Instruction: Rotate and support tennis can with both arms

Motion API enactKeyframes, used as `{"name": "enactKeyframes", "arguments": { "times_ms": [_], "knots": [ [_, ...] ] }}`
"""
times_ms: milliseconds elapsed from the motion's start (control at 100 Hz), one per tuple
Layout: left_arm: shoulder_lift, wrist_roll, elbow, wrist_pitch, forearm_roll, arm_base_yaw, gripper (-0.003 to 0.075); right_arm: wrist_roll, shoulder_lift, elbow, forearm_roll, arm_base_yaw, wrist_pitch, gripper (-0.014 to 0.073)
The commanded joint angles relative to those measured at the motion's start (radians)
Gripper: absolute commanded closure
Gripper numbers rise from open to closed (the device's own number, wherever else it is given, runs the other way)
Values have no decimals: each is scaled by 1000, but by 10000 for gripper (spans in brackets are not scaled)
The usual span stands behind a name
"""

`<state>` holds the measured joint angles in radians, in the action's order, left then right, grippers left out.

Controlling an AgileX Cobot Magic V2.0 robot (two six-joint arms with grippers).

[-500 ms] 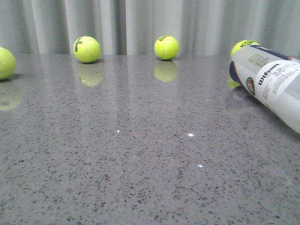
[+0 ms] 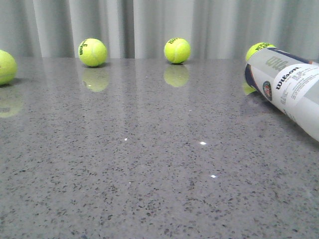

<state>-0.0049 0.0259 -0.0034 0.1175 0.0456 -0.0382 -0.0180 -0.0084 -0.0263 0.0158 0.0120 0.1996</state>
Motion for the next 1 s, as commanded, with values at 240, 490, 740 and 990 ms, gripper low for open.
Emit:
{"name": "enactKeyframes", "arguments": {
  "times_ms": [240,490,740,990],
  "knots": [
    [-39,-9,48,-79,-1,1,741,5,-21,122,-4,-6,-72,659],
    [-39,-9,48,-79,-1,1,741,5,101,349,-1,-6,77,659],
    [-39,-9,48,-79,-1,1,741,5,330,504,3,-6,134,659],
    [-39,-9,48,-79,-1,1,741,5,538,673,-5,-6,277,548]
  ]
}}
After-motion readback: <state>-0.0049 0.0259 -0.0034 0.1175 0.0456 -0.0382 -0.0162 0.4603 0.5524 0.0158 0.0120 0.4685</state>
